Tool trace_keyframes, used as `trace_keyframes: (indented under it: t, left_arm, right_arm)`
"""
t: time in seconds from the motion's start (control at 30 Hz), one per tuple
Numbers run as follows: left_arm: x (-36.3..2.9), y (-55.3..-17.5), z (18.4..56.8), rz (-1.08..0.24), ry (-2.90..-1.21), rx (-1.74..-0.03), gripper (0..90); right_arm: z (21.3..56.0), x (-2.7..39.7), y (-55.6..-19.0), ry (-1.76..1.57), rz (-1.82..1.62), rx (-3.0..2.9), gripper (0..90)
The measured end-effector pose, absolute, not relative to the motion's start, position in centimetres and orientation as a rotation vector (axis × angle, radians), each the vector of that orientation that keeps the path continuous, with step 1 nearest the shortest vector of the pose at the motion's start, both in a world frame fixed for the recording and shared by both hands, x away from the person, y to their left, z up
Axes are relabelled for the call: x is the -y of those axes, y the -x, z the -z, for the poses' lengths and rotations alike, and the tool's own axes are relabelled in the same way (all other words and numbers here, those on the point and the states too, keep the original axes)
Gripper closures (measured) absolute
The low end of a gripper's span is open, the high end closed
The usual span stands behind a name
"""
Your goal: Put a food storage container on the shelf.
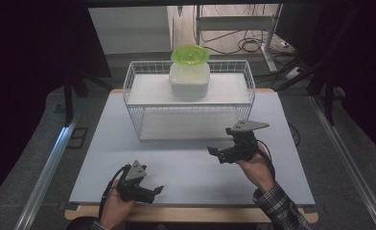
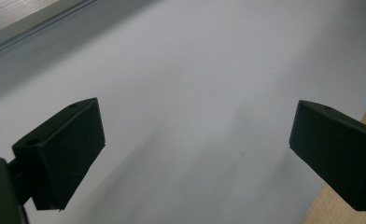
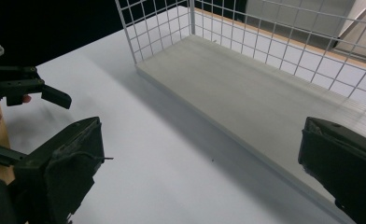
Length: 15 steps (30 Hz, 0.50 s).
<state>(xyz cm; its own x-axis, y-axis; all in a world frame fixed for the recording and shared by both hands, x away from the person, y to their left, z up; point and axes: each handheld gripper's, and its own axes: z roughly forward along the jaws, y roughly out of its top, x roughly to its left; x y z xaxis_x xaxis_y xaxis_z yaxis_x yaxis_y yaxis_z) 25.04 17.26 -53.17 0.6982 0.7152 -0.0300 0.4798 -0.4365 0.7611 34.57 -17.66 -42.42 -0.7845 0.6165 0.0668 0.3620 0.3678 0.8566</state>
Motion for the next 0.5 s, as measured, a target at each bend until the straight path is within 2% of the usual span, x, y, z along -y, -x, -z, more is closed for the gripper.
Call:
trace_keyframes:
  t: [0.5]
  left_arm:
    - [-17.2,-25.0,53.2,-0.379,-2.118,-0.912,3.1]
  right_arm:
    - [44.3,18.4,-33.4,-0.884,-1.34,-2.386,0.6]
